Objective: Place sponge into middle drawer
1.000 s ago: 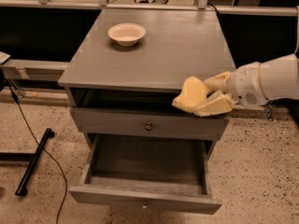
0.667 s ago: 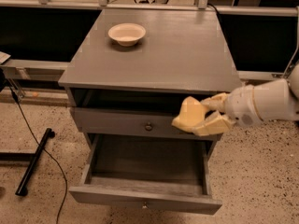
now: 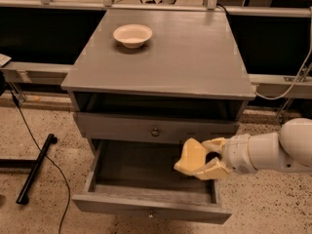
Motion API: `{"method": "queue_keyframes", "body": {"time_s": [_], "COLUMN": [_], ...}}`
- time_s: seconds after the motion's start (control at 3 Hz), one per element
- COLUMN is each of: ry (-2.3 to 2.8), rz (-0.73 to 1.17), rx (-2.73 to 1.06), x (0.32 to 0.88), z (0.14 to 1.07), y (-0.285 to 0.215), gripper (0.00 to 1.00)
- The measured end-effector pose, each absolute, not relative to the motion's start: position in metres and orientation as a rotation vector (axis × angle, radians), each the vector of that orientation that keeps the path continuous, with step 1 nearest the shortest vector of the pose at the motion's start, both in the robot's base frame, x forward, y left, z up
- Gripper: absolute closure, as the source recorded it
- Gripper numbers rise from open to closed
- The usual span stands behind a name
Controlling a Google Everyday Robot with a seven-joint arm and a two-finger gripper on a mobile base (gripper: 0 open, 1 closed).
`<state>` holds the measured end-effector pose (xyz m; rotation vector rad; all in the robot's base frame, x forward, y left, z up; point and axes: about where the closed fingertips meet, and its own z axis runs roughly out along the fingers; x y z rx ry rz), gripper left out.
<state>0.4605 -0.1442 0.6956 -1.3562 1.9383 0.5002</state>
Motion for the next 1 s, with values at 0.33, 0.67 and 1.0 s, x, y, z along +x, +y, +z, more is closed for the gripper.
{"method": "queue_keyframes", "body": {"time_s": [0.33, 0.67, 1.0], "ry": [1.938, 1.976, 1.985], "rz": [0.500, 0.460, 0.390], "rx": [-1.356, -1.319, -1.297], "x": [0.460, 0.472, 0.482], "z": [0.696, 0.669, 0.628], "y": [-0.144, -0.156, -0.167], "gripper": [1.00, 1.00, 1.00]}}
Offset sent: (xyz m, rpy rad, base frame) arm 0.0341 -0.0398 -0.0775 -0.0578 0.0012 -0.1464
